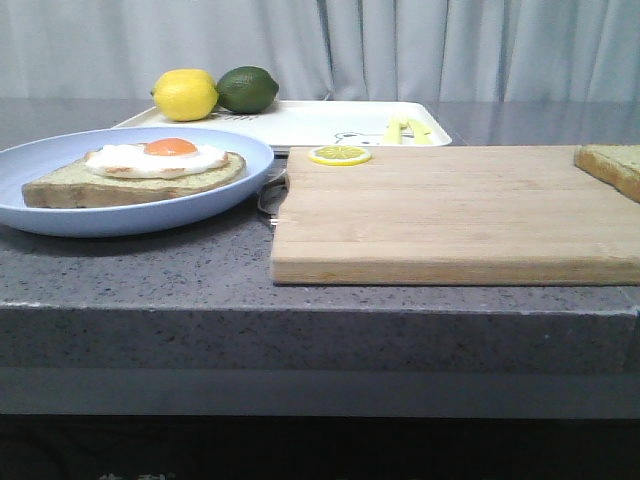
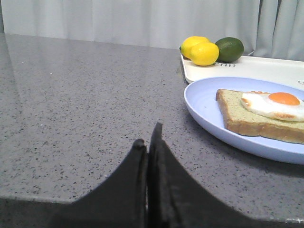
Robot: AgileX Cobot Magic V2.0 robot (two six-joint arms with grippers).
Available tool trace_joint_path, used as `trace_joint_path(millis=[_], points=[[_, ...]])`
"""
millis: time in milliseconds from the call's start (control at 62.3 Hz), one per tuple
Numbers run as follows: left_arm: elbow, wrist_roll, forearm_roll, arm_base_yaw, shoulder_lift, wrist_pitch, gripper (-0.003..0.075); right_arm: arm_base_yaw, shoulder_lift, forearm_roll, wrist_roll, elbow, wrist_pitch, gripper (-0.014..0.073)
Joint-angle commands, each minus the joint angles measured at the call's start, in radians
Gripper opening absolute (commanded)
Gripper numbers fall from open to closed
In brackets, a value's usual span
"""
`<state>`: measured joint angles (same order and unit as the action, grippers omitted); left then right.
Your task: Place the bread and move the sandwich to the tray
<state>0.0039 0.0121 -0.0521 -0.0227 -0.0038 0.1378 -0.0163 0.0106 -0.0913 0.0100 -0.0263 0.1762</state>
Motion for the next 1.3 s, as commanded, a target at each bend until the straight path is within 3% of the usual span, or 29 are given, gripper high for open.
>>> trace_joint_path(millis=[0, 787, 931, 1044, 1172, 1285], points=[[0.011, -0.012, -0.01, 0.001, -0.024, -0.087, -0.0019, -0.004, 0.021, -0.001, -0.01, 0.003, -0.075, -0.0059], [0.011, -0.012, -0.01, 0.001, -0.024, -0.087, -0.0019, -0.004, 0.021, -0.003, -0.01, 0.003, -0.077, -0.0059], [0.011, -0.012, -0.012, 0.001, -0.024, -0.105, -0.0019, -0.003, 0.021, -0.047, -0.01, 0.004, -0.133, -0.0059], [0.011, -0.012, -0.014, 0.001, -0.024, -0.204, -0.0019, -0.003, 0.021, -0.103, -0.01, 0.016, -0.219, -0.0059], [-0.013, -0.012, -0.014, 0.001, -0.024, -0.412, -0.0019, -0.003, 0.021, -0.102, -0.01, 0.103, -0.189, -0.0059], [-0.124, -0.012, -0.014, 0.001, -0.01, -0.337, -0.0019, -0.003, 0.001, -0.074, -0.01, 0.231, -0.09, -0.0059]])
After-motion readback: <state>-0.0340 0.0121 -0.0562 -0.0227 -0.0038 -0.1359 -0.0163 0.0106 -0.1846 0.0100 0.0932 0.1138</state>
